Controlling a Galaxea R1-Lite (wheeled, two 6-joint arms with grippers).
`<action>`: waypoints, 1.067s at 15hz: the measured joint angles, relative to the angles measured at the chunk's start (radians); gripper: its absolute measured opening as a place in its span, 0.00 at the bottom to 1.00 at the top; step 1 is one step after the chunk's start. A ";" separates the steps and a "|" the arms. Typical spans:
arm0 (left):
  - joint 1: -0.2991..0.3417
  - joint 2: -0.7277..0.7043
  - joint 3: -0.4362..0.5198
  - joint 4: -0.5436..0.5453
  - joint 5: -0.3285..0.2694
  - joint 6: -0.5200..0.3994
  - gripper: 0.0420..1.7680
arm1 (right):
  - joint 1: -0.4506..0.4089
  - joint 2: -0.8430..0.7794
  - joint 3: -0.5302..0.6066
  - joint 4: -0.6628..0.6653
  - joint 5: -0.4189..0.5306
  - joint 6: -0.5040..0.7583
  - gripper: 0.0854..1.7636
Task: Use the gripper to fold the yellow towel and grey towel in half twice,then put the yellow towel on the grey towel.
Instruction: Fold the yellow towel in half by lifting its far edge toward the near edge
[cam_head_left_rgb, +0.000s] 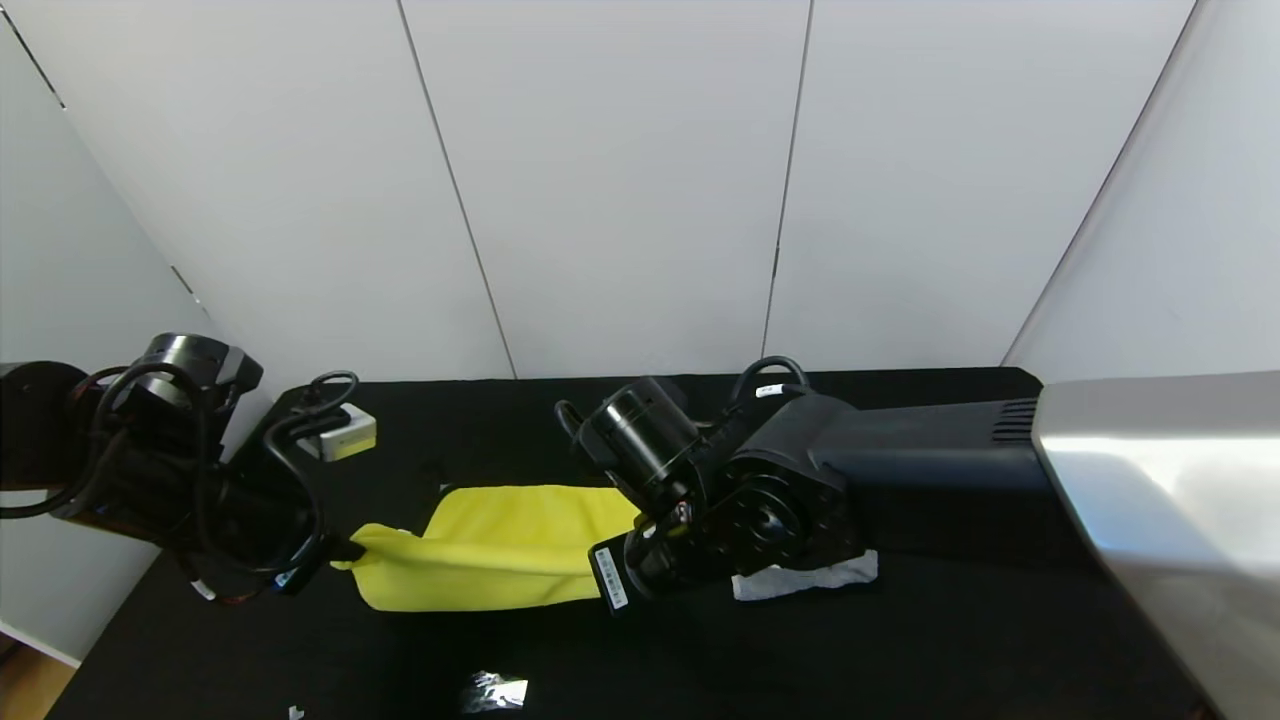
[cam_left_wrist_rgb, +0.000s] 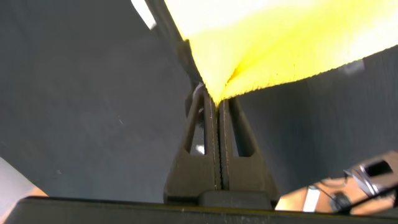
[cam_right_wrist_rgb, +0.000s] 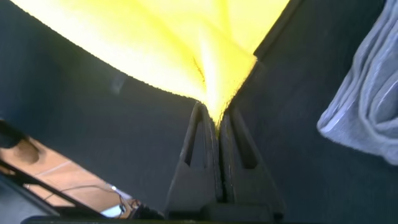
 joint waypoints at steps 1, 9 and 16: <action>-0.003 0.016 -0.027 0.000 0.000 0.000 0.04 | -0.008 0.010 -0.018 0.000 -0.001 -0.001 0.03; -0.029 0.168 -0.195 -0.003 -0.028 -0.022 0.04 | -0.063 0.109 -0.139 -0.031 -0.004 -0.009 0.03; -0.022 0.257 -0.246 -0.011 -0.029 -0.054 0.04 | -0.095 0.171 -0.142 -0.157 -0.035 -0.025 0.03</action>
